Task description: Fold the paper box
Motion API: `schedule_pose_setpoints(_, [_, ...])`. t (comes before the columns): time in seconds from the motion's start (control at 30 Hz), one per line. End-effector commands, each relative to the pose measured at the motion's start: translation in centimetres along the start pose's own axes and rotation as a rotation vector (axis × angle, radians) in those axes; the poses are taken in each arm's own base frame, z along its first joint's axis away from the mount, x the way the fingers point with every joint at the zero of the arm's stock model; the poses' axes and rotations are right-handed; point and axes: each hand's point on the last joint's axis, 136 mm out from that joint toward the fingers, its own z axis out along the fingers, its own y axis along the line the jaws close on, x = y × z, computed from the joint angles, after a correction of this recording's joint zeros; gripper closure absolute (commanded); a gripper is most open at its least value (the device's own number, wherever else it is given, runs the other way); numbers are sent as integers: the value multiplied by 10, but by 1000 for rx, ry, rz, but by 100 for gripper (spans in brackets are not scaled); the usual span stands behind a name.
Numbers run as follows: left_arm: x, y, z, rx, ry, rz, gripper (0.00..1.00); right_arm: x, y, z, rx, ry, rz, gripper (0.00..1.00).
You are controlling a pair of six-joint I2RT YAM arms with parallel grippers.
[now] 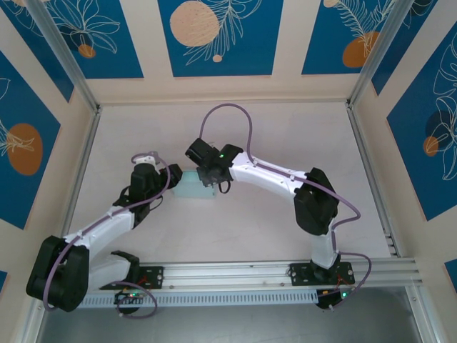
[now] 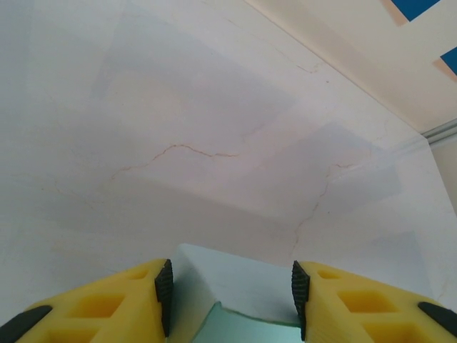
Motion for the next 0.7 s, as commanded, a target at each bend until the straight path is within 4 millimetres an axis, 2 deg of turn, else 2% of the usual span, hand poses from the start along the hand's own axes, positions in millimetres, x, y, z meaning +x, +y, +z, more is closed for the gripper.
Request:
schedule_pose_setpoints(0.0, [53,46,-3,-155,164,-1,54,-10,28,-25,-171,-43,21,76])
schedule_pose_setpoints(0.13, [54,45,-3,-151,156,5,55,-11,33,-28,-254,-34,61,68])
schedule_pose_setpoints(0.23, [55,46,-3,-153,153,9,56,-11,31,-31,-250,-37,79,66])
schedule_pose_setpoints(0.37, [55,46,-5,-153,136,11,58,-9,26,-33,-239,-41,92,58])
schedule_pose_setpoints(0.67, [56,42,-7,-138,88,35,61,-12,8,-36,-169,-96,161,53])
